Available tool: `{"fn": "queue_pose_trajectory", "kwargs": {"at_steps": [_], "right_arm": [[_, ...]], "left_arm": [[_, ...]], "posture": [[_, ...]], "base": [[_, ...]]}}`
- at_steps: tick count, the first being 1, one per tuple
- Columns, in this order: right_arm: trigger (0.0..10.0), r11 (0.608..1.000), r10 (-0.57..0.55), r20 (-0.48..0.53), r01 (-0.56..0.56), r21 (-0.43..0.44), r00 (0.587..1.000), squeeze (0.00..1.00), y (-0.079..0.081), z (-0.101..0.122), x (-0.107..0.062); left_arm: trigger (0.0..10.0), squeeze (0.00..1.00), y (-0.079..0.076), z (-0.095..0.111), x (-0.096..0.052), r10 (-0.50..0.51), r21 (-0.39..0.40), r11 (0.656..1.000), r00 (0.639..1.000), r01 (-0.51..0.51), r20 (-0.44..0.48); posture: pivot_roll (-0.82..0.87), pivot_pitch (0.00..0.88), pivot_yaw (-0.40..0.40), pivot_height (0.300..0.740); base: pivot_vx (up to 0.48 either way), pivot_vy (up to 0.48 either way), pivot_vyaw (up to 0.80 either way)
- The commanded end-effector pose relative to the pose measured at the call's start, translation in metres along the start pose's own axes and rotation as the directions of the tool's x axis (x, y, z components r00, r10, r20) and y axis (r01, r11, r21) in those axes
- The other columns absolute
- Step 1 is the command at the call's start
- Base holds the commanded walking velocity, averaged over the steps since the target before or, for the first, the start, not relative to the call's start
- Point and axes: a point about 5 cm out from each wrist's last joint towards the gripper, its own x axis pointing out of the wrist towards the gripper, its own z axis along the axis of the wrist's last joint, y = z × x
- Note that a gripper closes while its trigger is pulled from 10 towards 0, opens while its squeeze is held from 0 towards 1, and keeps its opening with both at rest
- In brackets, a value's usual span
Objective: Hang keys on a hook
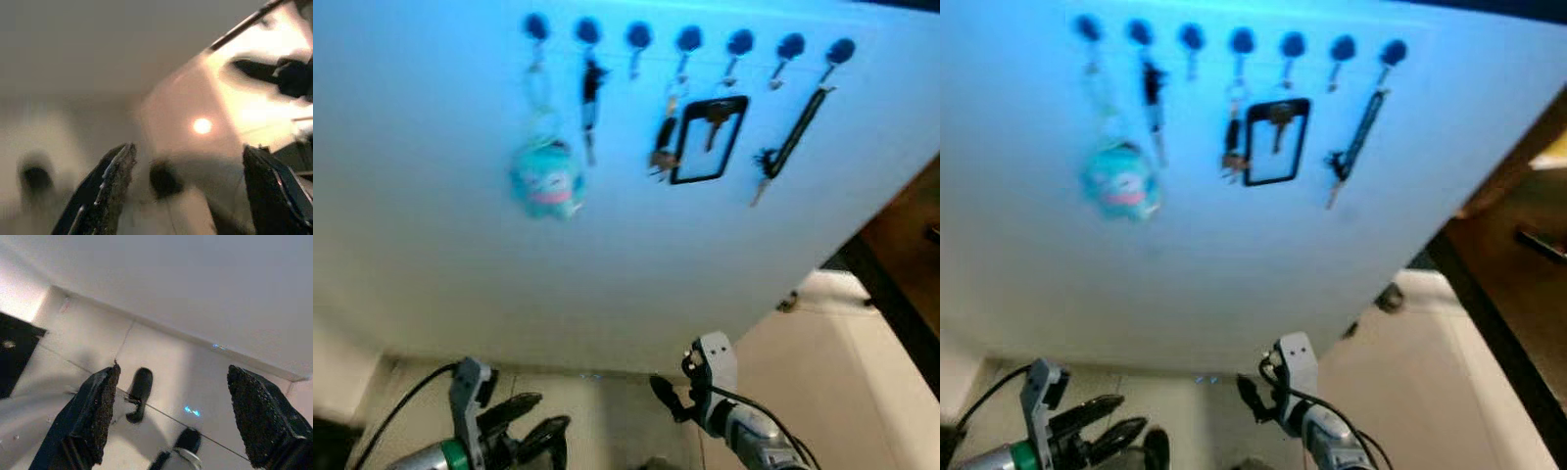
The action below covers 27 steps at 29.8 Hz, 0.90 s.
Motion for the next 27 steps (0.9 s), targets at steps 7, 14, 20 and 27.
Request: {"fn": "queue_pose_trajectory", "kwargs": {"at_steps": [7,14,20,27], "right_arm": [[10.0,0.985,-0.079,-0.098,0.093,0.146,0.992,0.00,-0.018,-0.034,-0.022],[10.0,0.959,-0.081,-0.026,0.085,0.272,0.996,0.00,-0.027,-0.030,-0.028],[10.0,0.936,-0.060,0.147,0.005,0.351,0.987,0.00,-0.036,0.002,-0.024],[10.0,0.938,0.062,0.297,-0.157,0.308,0.953,0.00,-0.027,0.037,-0.013]], "left_arm": [[10.0,0.00,0.022,-0.038,-0.005,0.257,-0.158,0.953,0.966,-0.257,-0.020],[10.0,0.00,0.030,-0.039,0.000,0.418,-0.096,0.903,0.908,-0.418,-0.022],[10.0,0.00,0.027,-0.025,0.018,0.406,-0.035,0.914,0.914,-0.405,0.018],[10.0,0.00,0.021,-0.005,0.040,0.370,0.056,0.926,0.926,-0.374,0.075]], "posture": [[0.11,0.105,-0.008,0.740],[0.10,0.105,-0.006,0.740],[0.10,0.099,-0.002,0.740],[0.09,0.097,-0.001,0.740]], "base": [[-0.163,0.000,-0.34],[0.000,0.000,-0.80],[0.000,0.000,-0.80],[0.000,0.000,-0.80]]}}
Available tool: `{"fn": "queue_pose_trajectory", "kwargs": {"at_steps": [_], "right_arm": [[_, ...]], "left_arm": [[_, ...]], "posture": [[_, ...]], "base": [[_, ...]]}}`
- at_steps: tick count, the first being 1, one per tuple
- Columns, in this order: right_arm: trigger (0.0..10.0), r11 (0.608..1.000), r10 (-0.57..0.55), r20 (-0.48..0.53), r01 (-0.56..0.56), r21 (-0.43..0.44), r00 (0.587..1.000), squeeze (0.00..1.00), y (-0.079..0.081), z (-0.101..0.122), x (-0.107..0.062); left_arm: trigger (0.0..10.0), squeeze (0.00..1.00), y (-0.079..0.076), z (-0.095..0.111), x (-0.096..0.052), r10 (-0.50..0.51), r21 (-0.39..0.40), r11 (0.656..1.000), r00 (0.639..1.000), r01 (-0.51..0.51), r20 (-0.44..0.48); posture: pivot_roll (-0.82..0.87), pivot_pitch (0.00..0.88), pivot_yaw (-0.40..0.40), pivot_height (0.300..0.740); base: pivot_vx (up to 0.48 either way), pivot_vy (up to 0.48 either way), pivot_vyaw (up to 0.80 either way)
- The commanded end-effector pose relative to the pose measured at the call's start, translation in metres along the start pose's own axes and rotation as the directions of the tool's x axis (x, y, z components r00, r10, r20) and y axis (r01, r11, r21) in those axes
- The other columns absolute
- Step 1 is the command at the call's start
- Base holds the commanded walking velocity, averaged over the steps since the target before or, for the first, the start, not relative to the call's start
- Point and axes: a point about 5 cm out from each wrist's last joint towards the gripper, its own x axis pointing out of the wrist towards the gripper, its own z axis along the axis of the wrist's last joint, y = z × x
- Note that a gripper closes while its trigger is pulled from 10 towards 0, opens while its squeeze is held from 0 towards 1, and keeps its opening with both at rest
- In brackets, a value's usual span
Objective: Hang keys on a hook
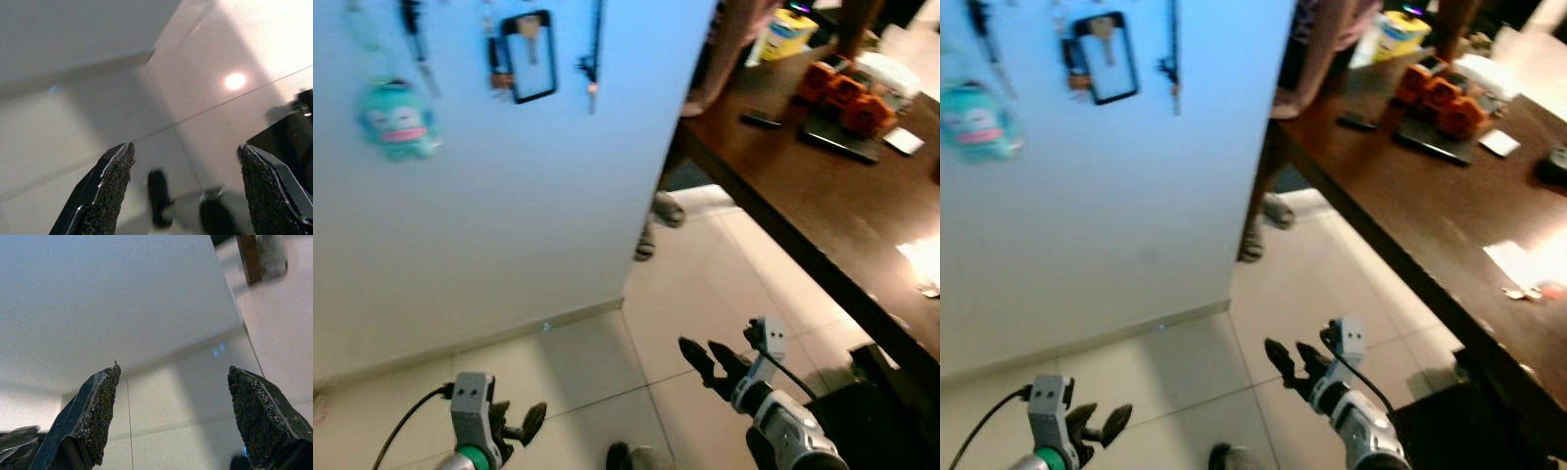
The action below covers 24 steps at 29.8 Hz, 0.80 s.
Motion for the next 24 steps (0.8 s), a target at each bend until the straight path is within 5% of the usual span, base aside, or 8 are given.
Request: {"fn": "queue_pose_trajectory", "kwargs": {"at_steps": [1,8,21,24], "right_arm": [[10.0,0.999,0.052,0.010,-0.052,0.013,0.999,0.00,0.007,0.000,0.004],[10.0,0.968,0.249,0.054,-0.247,-0.035,0.967,0.00,0.042,0.012,0.023],[10.0,0.923,0.375,0.075,-0.364,-0.122,0.924,0.00,0.071,0.029,0.035],[10.0,0.912,0.395,0.078,-0.380,-0.154,0.915,0.00,0.077,0.034,0.038]], "left_arm": [[10.0,0.00,0.002,-0.013,-0.007,0.018,0.011,1.000,0.999,-0.017,-0.040],[10.0,0.00,-0.008,0.012,0.007,-0.035,0.117,0.993,0.998,0.028,0.056],[10.0,0.00,-0.019,0.034,0.018,-0.093,0.158,0.985,0.983,0.068,0.159],[10.0,0.00,-0.022,0.036,0.020,-0.104,0.154,0.985,0.980,0.078,0.169]], "posture": [[0.09,0.098,-0.001,0.740],[0.09,0.098,-0.001,0.740],[0.09,0.071,-0.002,0.740],[0.09,0.059,-0.005,0.740]], "base": [[0.000,0.000,-0.80],[0.000,0.000,-0.80],[0.000,0.000,-0.80],[0.000,-0.265,0.00]]}}
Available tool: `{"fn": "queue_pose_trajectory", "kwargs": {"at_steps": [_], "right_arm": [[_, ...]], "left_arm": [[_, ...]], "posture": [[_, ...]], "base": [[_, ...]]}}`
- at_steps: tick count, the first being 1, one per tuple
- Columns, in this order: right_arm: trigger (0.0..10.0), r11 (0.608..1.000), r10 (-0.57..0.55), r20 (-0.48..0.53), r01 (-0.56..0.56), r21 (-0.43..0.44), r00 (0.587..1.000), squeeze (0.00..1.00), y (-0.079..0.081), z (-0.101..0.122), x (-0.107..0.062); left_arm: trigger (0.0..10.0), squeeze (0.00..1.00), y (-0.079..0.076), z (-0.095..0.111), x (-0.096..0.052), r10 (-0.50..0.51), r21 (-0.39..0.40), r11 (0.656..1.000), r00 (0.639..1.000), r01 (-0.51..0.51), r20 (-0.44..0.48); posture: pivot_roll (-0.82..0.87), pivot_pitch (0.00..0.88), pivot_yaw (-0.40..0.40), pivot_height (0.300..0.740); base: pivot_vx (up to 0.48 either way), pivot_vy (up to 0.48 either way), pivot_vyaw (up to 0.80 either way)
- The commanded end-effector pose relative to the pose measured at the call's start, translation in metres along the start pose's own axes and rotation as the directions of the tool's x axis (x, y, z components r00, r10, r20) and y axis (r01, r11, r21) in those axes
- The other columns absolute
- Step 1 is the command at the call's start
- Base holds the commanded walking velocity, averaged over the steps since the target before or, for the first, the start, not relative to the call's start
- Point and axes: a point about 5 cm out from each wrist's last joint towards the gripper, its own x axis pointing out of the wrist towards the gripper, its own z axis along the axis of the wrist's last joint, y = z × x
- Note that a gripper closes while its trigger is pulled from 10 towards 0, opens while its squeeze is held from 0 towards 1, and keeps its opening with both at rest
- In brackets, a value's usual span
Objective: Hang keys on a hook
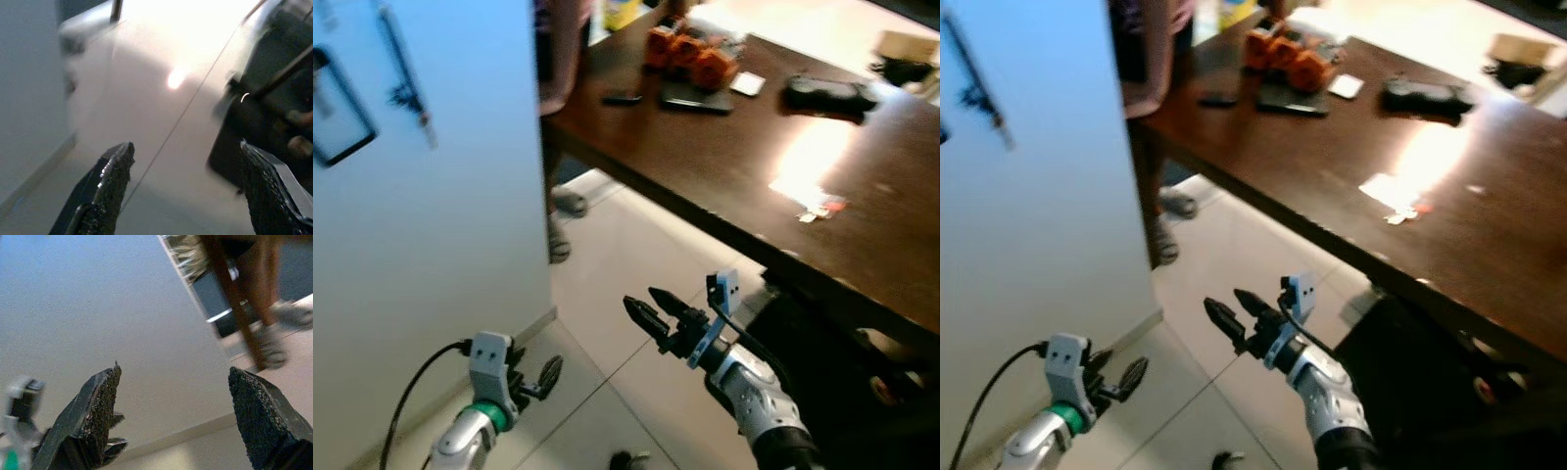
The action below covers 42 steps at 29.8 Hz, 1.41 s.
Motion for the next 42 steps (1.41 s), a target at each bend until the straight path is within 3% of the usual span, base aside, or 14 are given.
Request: {"fn": "queue_pose_trajectory", "kwargs": {"at_steps": [1,9,16,22,42], "right_arm": [[10.0,1.000,0.022,-0.017,-0.022,-0.010,1.000,0.00,0.006,-0.003,0.004],[10.0,0.998,0.022,-0.036,-0.023,-0.050,0.999,0.00,0.003,0.006,0.012],[10.0,0.997,0.003,-0.022,-0.004,-0.080,1.000,0.00,0.001,0.020,0.024],[10.0,0.997,-0.007,-0.007,0.007,-0.081,1.000,0.00,0.002,0.023,0.028],[10.0,0.997,-0.032,0.022,0.034,-0.072,0.999,0.00,0.008,0.018,0.029]], "left_arm": [[10.0,0.00,0.003,-0.014,-0.011,0.016,-0.011,1.000,0.998,-0.017,-0.055],[10.0,0.00,-0.001,-0.011,-0.002,0.018,-0.025,1.000,0.999,-0.019,-0.051],[10.0,0.00,-0.007,0.005,0.014,0.004,-0.028,1.000,1.000,-0.004,0.004],[10.0,0.00,-0.010,0.011,0.018,-0.020,-0.021,1.000,0.999,0.021,0.033],[10.0,0.00,-0.020,0.020,0.020,-0.102,0.022,0.995,0.991,0.100,0.092]], "posture": [[0.09,0.059,-0.005,0.740],[0.09,0.000,-0.045,0.740],[0.10,0.000,-0.058,0.740],[0.10,0.000,-0.054,0.740],[0.10,0.037,-0.017,0.740]], "base": [[0.000,-0.285,0.00],[0.000,-0.349,0.00],[0.000,-0.361,0.00],[0.000,-0.372,0.00],[0.000,-0.454,0.00]]}}
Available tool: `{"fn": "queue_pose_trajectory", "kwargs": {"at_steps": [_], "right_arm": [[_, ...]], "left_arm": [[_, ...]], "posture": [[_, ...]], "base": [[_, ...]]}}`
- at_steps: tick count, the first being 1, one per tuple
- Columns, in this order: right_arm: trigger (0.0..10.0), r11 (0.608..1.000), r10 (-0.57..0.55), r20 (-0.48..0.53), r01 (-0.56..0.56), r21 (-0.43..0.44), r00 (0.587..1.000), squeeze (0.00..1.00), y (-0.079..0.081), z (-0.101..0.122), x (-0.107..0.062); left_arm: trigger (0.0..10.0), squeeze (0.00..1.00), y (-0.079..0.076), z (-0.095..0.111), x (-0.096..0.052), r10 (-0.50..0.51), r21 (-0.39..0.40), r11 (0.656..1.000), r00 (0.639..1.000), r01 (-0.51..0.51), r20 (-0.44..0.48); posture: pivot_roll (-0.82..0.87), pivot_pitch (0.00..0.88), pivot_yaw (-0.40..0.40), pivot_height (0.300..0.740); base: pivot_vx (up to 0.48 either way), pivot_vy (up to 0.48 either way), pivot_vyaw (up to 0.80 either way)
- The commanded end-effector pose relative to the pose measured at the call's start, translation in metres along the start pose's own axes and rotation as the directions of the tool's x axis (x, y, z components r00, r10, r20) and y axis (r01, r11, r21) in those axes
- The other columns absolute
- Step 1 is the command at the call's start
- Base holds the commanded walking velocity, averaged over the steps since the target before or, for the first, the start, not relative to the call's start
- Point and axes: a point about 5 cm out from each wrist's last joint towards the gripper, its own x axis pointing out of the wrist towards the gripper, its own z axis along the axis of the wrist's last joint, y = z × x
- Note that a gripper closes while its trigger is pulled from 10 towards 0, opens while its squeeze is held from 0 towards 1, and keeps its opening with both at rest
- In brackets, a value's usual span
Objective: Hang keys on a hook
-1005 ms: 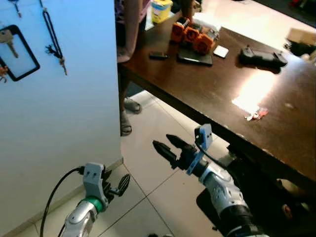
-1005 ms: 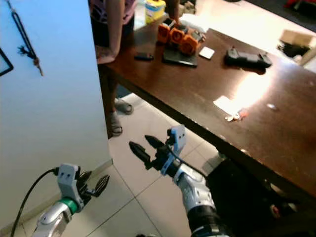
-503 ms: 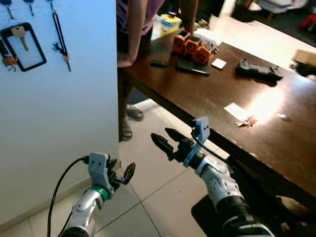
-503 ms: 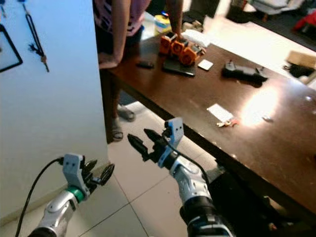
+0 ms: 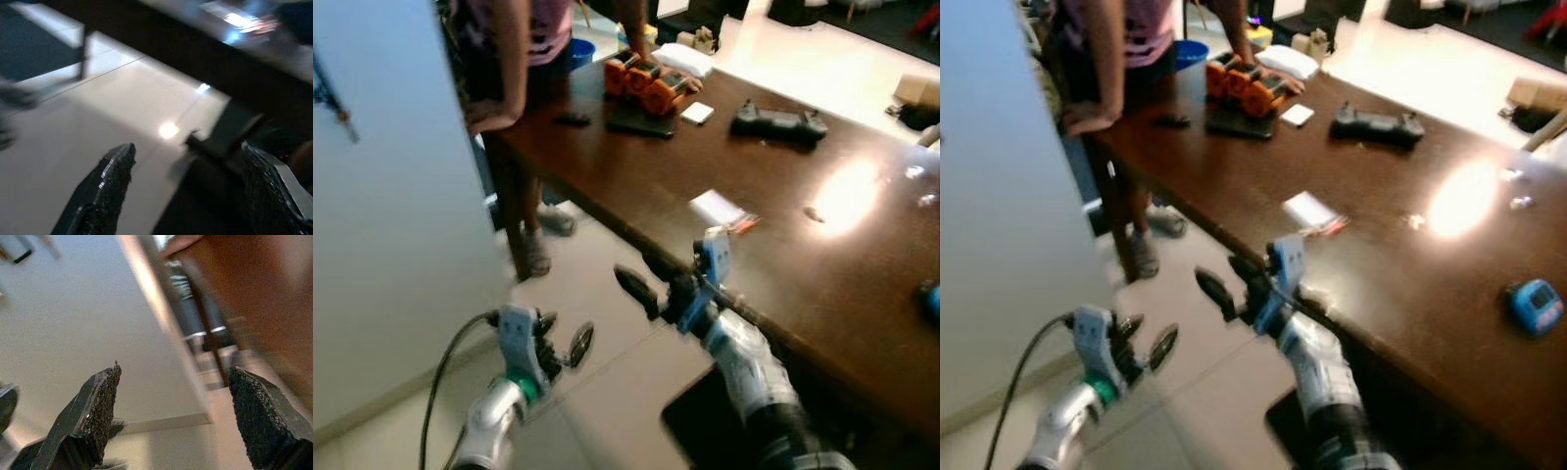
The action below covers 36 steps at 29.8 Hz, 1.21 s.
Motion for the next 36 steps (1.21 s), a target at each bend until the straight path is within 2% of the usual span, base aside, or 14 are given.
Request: {"fn": "queue_pose_trajectory", "kwargs": {"at_steps": [1,5,14,18,36], "right_arm": [[10.0,1.000,0.012,0.006,-0.012,0.003,1.000,0.00,0.006,-0.002,0.004],[10.0,1.000,0.007,0.008,-0.007,0.000,1.000,0.00,0.006,-0.001,0.003],[10.0,1.000,-0.004,0.024,0.004,-0.006,1.000,0.00,0.006,0.002,0.003],[10.0,1.000,-0.001,0.019,0.002,-0.009,1.000,0.00,0.008,0.001,0.003],[10.0,0.999,0.025,0.018,-0.024,-0.027,1.000,0.00,0.011,0.006,0.008]], "left_arm": [[10.0,0.00,0.006,0.000,-0.004,0.006,0.021,1.000,1.000,-0.005,-0.010],[10.0,0.00,0.004,0.003,-0.002,0.001,0.023,1.000,1.000,-0.001,0.001],[10.0,0.00,0.003,0.020,0.003,-0.010,0.058,0.998,0.996,0.005,0.089],[10.0,0.00,0.006,0.025,0.004,0.020,0.054,0.998,0.994,-0.026,0.103],[10.0,0.00,0.003,0.036,0.007,0.016,0.061,0.998,0.989,-0.025,0.148]], "posture": [[0.10,0.038,-0.017,0.740],[0.10,0.041,-0.016,0.740],[0.10,0.061,-0.008,0.740],[0.10,0.066,-0.013,0.740],[0.11,0.055,-0.023,0.740]], "base": [[0.000,-0.480,0.00],[0.000,-0.480,0.00],[0.032,-0.042,0.00],[0.149,-0.094,0.00],[0.000,0.000,0.00]]}}
